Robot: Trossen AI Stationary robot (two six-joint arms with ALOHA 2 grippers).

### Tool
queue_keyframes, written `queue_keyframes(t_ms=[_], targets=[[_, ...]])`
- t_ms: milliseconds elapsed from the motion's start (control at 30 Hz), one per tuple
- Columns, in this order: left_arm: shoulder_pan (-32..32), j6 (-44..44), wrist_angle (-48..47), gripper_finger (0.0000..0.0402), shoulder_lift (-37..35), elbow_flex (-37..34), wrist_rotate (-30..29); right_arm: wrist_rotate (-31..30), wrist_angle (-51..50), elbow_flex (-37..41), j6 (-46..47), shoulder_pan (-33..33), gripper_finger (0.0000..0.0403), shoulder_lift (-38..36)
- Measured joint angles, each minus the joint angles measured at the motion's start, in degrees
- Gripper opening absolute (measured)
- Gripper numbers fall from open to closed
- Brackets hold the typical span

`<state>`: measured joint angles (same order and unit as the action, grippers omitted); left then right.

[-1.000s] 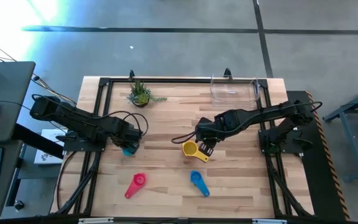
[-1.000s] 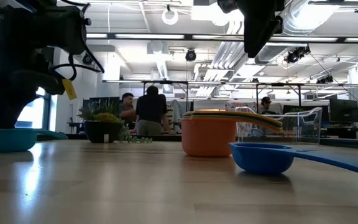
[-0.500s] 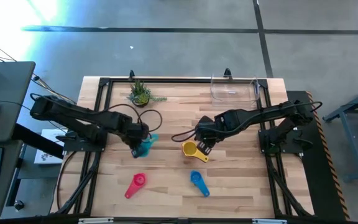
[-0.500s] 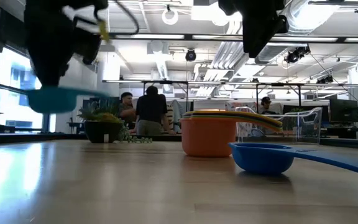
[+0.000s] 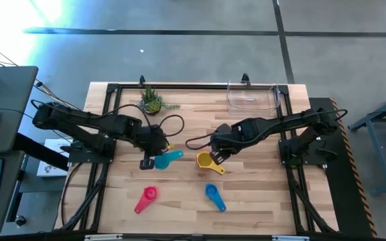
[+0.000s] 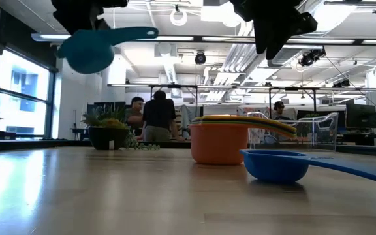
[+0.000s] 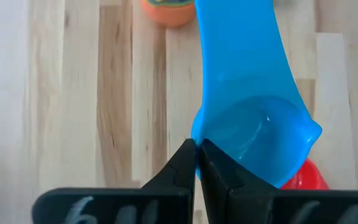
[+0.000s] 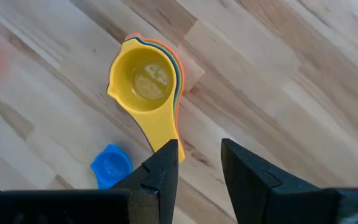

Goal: Nest measuring cups in basket
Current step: Stack the light blue measuring cup on top of the yellow measuring cup

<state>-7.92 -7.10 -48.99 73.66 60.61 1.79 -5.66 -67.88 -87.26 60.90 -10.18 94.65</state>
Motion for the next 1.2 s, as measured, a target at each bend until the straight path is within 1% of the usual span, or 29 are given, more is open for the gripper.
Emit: queue_keyframes(t_ms=[133, 267, 533, 800, 1033, 1200], targets=[[-0.04, 2.86, 0.09, 0.0001, 2.51, 0.03, -0.12, 0.06, -0.02, 0.00, 4.21, -0.62, 0.0114, 0.00], [-1.21, 5.46, 1.34, 0.0001, 6.61, 0.03, -0.14, -0.12, 0.06, 0.00, 6.67, -1.70, 0.0114, 0.00], [-5.05, 6.72, 7.63, 0.0001, 14.46, 0.01, -0.56, -0.82, 0.20, 0.00, 10.72, -2.75, 0.0114, 0.00], [-8.38, 8.92, 12.86, 0.0002, 20.38, 0.03, -0.54, -2.33, 0.42, 0.00, 11.16, -2.75, 0.0114, 0.00], [-9.46, 9.16, 12.85, 0.0021, 23.04, 0.03, -0.12, -2.52, 0.70, 0.00, 11.15, -2.75, 0.0114, 0.00], [-9.44, 8.76, 12.83, 0.0017, 24.40, 0.03, -0.12, -2.75, 0.87, 0.00, 11.14, -2.75, 0.0114, 0.00]])
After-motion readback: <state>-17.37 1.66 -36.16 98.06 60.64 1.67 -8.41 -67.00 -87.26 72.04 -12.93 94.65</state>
